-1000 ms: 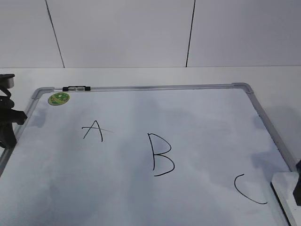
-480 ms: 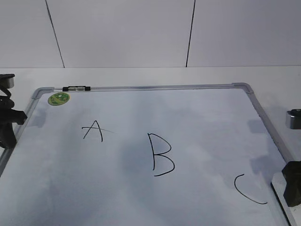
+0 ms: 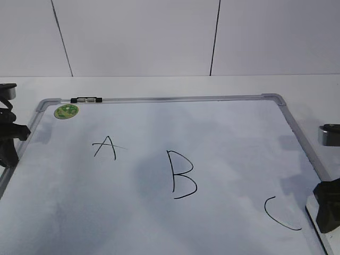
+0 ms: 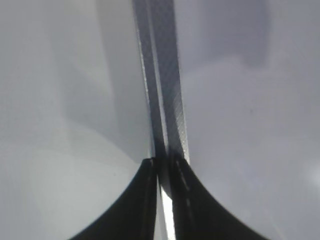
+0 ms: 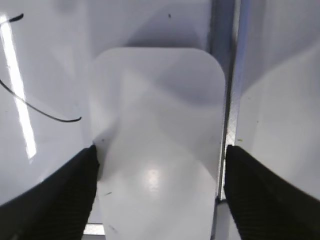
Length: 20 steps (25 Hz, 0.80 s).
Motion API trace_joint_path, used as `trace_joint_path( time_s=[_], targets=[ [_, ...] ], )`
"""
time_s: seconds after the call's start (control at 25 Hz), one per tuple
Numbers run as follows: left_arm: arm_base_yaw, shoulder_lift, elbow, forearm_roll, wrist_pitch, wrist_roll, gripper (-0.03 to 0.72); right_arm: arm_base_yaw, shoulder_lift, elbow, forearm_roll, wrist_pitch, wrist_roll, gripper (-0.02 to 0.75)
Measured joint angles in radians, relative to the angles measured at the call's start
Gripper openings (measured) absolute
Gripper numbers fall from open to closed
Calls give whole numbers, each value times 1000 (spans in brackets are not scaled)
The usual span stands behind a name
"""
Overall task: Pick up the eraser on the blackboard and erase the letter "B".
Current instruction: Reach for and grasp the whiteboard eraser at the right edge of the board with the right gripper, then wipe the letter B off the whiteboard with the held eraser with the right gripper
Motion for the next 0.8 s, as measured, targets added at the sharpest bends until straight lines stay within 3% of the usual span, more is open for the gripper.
trace_joint_path(
  time_s=[0.8],
  targets=[
    [0,0,0,0,0,2,50,0,31,2,31,24,-2,594]
  ],
)
